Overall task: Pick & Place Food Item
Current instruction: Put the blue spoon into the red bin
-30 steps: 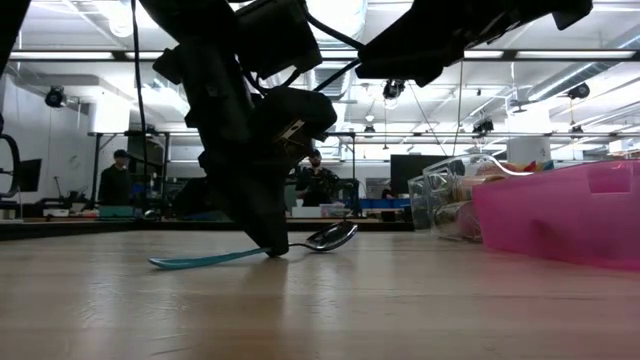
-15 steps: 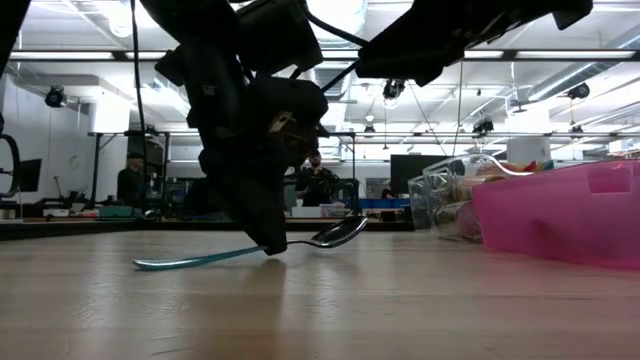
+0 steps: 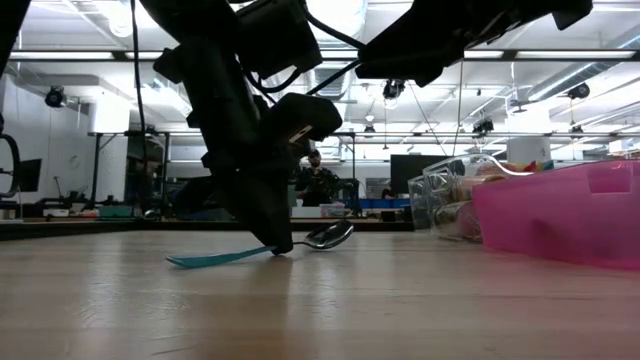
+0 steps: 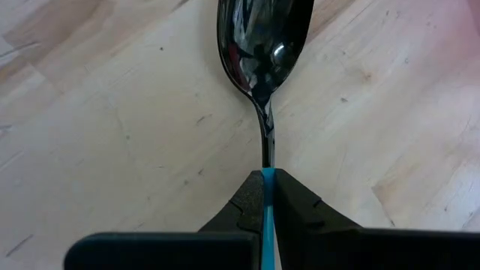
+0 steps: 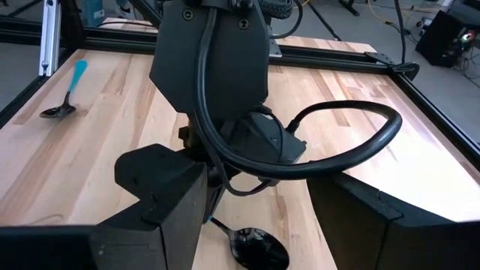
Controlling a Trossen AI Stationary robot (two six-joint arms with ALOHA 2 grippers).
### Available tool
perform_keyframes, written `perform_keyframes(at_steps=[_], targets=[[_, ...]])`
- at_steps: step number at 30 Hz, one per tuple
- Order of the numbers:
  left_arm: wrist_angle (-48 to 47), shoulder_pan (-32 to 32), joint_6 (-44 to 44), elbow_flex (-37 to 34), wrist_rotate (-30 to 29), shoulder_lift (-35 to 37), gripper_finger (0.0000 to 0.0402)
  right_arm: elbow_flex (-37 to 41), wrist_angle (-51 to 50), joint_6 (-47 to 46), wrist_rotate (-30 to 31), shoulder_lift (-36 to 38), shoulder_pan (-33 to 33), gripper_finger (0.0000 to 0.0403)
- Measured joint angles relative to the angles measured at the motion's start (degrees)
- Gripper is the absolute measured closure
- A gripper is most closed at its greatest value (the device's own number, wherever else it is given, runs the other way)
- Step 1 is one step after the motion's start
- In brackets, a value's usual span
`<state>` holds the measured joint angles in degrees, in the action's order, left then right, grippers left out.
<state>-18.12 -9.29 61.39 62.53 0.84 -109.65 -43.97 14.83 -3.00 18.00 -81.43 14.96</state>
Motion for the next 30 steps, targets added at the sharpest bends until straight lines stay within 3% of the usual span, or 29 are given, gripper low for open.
perform_keyframes(at_steps=[4, 7, 16, 21, 25, 30], targets=[[0.1, -0.5, 0.0, 0.0, -0.1, 0.0, 0.0384, 0.0, 0.0, 0.1, 0.0, 0.0, 0.0, 0.0176], [-0.1, -0.7, 0.0, 0.0, -0.9, 0.0, 0.0353, 0.0, 0.0, 0.2, 0.0, 0.0, 0.0, 0.0176], [-1.8, -0.8, 0.0, 0.1, -1.0, 0.4, 0.0162, 0.0, 0.1, 0.2, 0.0, 0.0, 0.0, 0.0176], [-6.1, -0.7, 0.0, 0.1, -1.1, 1.5, 0.0087, 0.0, 0.1, 0.2, 0.0, 0.0, 0.0, 0.0176], [-10.4, -0.7, 0.1, -0.1, -1.4, 3.0, 0.0059, 0.0, 0.4, 0.2, 0.0, 0.0, 0.0, 0.0176], [-15.5, -0.5, -0.8, -0.3, -3.6, 6.0, 0.0053, 0.0, 0.4, 0.2, 0.0, 0.0, 0.0, 0.0176]])
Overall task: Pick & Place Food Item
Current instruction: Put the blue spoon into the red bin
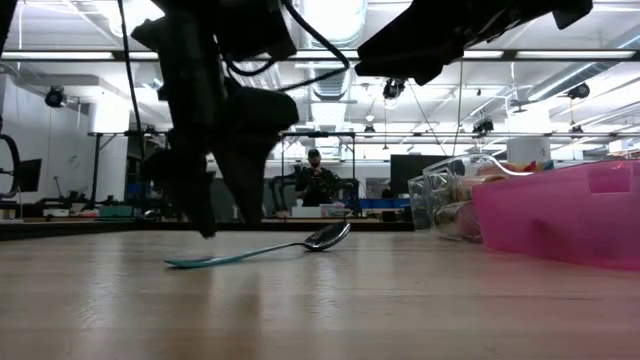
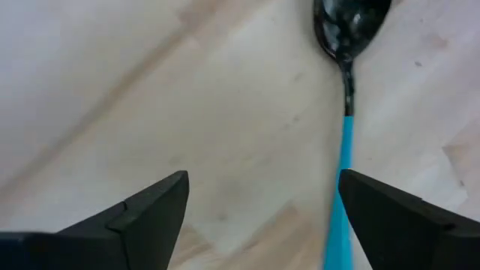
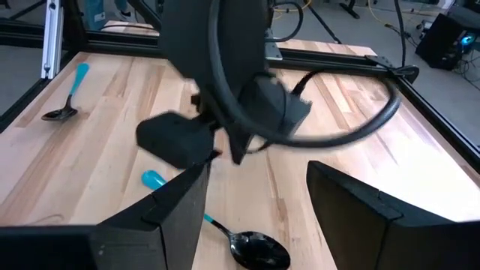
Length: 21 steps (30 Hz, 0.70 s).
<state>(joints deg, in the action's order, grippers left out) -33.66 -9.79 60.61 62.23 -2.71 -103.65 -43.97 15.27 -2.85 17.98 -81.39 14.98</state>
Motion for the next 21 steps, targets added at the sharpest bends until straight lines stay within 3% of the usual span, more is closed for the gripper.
perform_keyframes(at_steps=[6, 14, 21], targets=[[-6.9, 0.3, -5.6, 0.0, -4.3, 4.5, 0.0053, 0.0, 0.0, -0.1, 0.0, 0.0, 0.0, 0.0176], [-15.8, 0.3, -6.3, 0.1, -8.2, 10.2, 0.0053, 0.0, 0.0, 0.0, 0.0, 0.0, 0.0, 0.0176], [-17.9, 0.3, -7.6, 0.1, -9.3, 15.1, 0.0053, 0.0, 0.0, -0.1, 0.0, 0.0, 0.0, 0.0176]])
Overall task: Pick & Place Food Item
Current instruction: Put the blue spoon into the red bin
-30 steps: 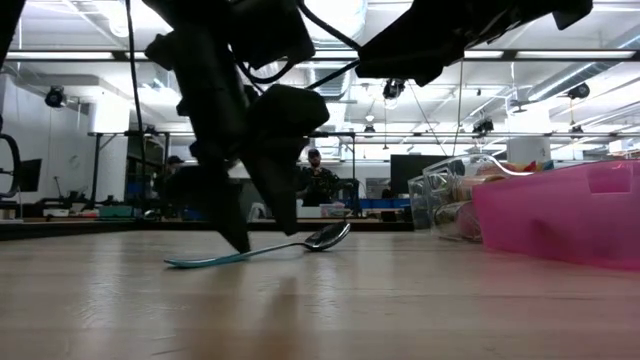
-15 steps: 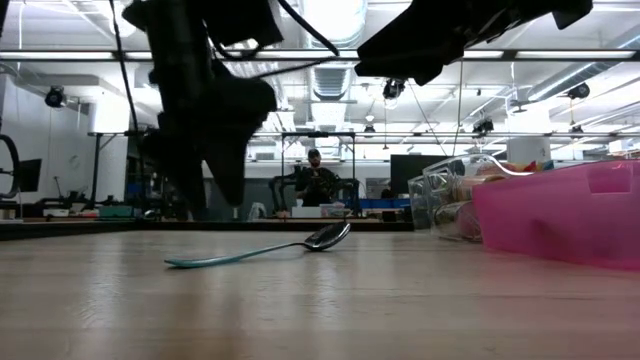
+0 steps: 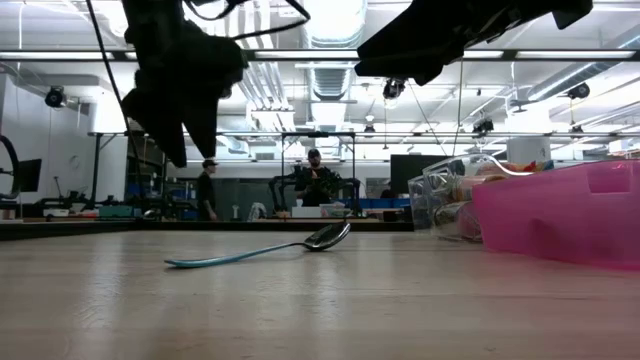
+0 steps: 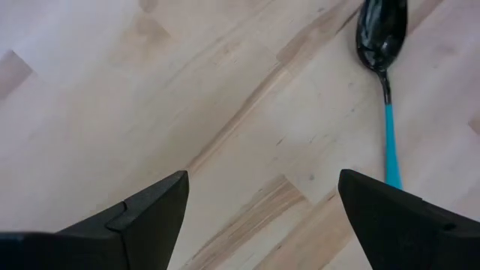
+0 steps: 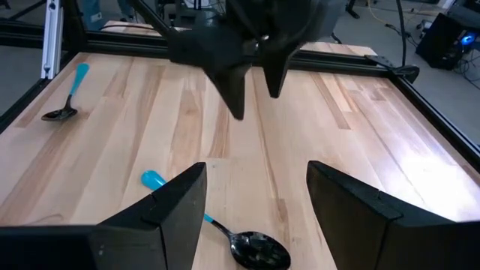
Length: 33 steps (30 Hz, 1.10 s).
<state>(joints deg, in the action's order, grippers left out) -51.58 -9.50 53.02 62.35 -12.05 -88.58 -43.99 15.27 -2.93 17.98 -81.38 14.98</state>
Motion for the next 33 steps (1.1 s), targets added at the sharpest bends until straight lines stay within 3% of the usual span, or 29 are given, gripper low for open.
perform_keyframes(at_steps=[6, 13, 33], targets=[[-5.5, 0.0, -9.1, 0.1, -0.9, 4.3, 0.0053, 0.0, 0.0, 0.1, 0.0, 0.0, 0.0, 0.0176], [-5.1, 0.1, -8.1, 0.1, -11.7, 8.4, 0.0053, 0.0, 0.0, 0.0, 0.0, 0.0, 0.0, 0.0176], [-3.7, 0.1, -8.0, 0.1, -12.4, 10.7, 0.0053, 0.0, 0.0, 0.1, 0.0, 0.0, 0.0, 0.0176]])
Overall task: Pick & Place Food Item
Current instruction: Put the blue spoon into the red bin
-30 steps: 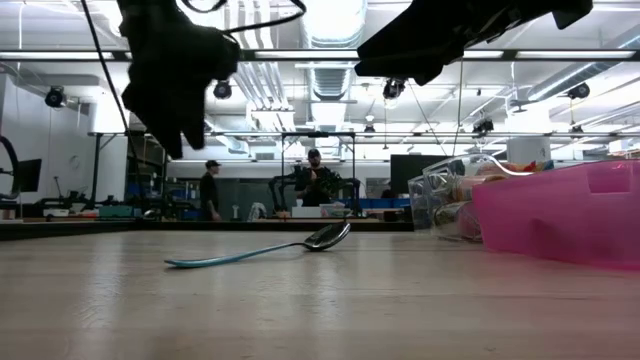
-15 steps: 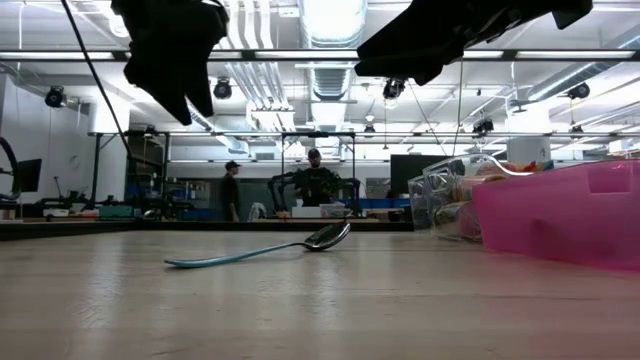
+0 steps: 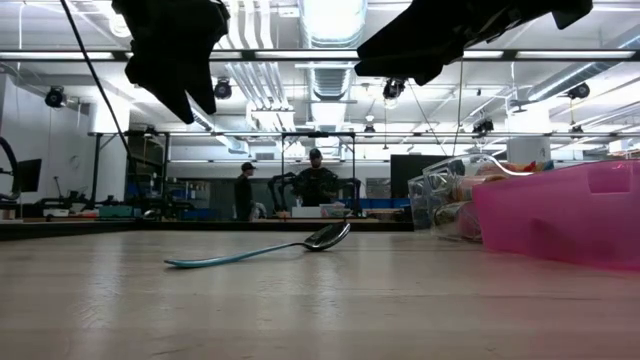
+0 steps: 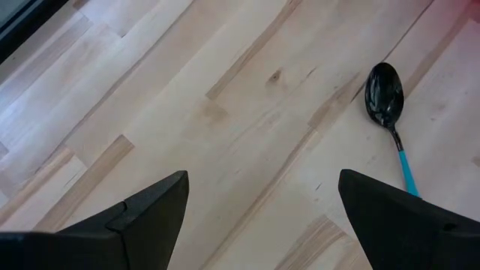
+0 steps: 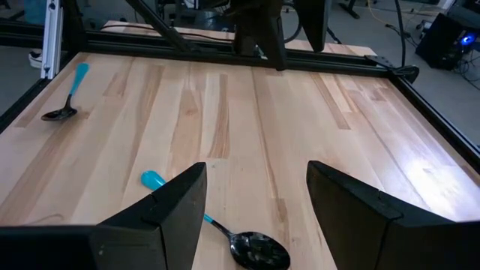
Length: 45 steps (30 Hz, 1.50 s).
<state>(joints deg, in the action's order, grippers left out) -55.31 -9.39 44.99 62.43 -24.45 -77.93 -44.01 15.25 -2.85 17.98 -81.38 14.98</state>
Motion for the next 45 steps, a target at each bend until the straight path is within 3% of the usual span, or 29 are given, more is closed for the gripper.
perform_keyframes(at_steps=[11, 16, 24, 27, 37, 45], targets=[[0.2, 0.0, 0.0, 0.0, 0.0, 0.0, 0.0053, 0.0, 1.2, -1.5, 0.0, 0.0, 0.0, 0.0176], [0.2, 0.0, 0.0, 0.0, 0.0, 0.0, 0.0053, -0.1, 2.0, 3.2, -0.2, -1.0, -0.1, 0.0176], [0.2, 0.0, 0.0, 0.0, 0.0, 0.0, 0.0053, -2.4, 8.8, 4.1, -13.8, -10.0, -3.2, 0.0176], [0.2, 0.0, 0.0, 0.0, 0.0, 0.0, 0.0053, -6.7, 5.3, 4.8, -14.0, -14.8, -4.4, 0.0176], [1.0, 0.0, 0.0, 0.0, 0.0, 0.0, 0.0053, -26.3, -21.2, 12.1, -14.1, -31.2, -4.4, 0.0177], [2.1, 0.0, 0.0, 0.0, 0.1, 0.0, 0.0053, -35.3, -32.7, 13.9, -18.7, -36.5, -5.4, 0.0177]])
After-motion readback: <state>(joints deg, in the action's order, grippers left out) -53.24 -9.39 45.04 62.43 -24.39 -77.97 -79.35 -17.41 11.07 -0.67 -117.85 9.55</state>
